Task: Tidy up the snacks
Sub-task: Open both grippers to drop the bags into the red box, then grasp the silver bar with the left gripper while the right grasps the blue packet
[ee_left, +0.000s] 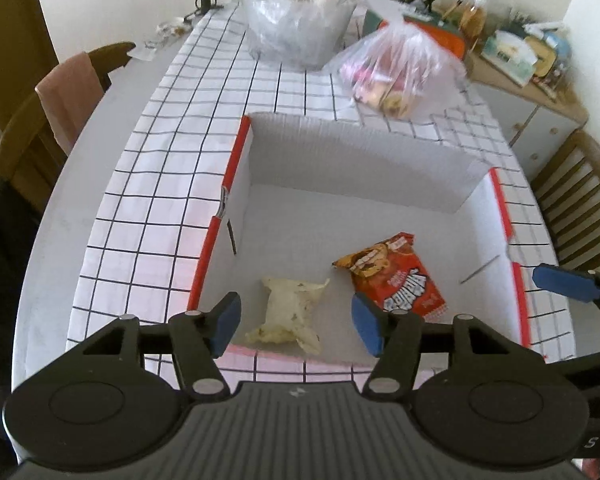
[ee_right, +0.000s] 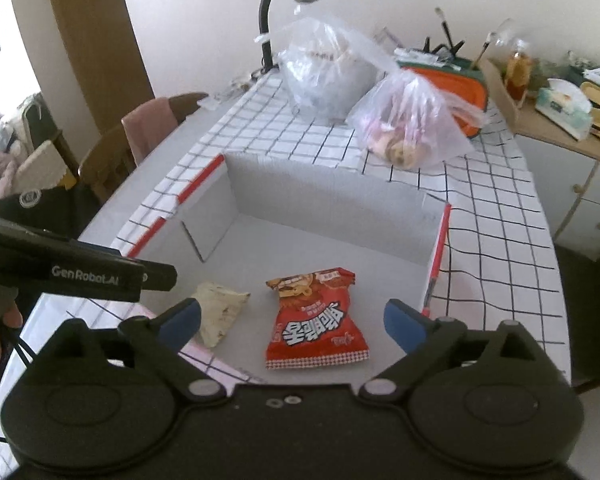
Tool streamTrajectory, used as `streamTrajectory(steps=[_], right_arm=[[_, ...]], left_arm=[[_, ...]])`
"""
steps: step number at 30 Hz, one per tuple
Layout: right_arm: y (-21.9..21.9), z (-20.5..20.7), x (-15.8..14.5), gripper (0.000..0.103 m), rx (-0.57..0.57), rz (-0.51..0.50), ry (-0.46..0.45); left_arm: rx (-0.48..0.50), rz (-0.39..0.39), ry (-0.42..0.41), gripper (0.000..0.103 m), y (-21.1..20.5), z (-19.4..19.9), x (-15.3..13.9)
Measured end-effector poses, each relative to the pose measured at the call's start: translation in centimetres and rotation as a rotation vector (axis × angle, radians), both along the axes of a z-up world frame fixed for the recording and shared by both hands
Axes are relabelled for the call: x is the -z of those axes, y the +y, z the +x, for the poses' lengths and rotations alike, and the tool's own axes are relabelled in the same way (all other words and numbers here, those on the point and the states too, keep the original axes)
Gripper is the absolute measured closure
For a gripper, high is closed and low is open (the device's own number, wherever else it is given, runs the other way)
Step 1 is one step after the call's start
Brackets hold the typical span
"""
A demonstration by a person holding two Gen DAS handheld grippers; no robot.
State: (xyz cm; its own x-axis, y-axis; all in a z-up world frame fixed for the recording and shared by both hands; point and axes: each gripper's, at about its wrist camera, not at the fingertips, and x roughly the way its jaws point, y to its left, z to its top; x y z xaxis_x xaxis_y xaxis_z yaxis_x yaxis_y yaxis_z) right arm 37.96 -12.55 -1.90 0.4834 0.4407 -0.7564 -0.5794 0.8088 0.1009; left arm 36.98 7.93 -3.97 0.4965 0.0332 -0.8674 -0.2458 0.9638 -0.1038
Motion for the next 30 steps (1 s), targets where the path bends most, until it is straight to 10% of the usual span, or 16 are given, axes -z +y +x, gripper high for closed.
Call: streamTrajectory(steps=[20, 30], right_arm=[[-1.8, -11.7, -4.0, 0.0, 0.094, 0.119, -0.06], [-1.9, -17.4, -1.4, 0.0, 0.094, 0.103, -0.033]], left_arm=[[0.11, 0.023, -0.19, 0.027, -0.3, -11.7, -5.3], [0.135, -0.022, -0.144, 0.024, 0.6, -16.4, -3.3]])
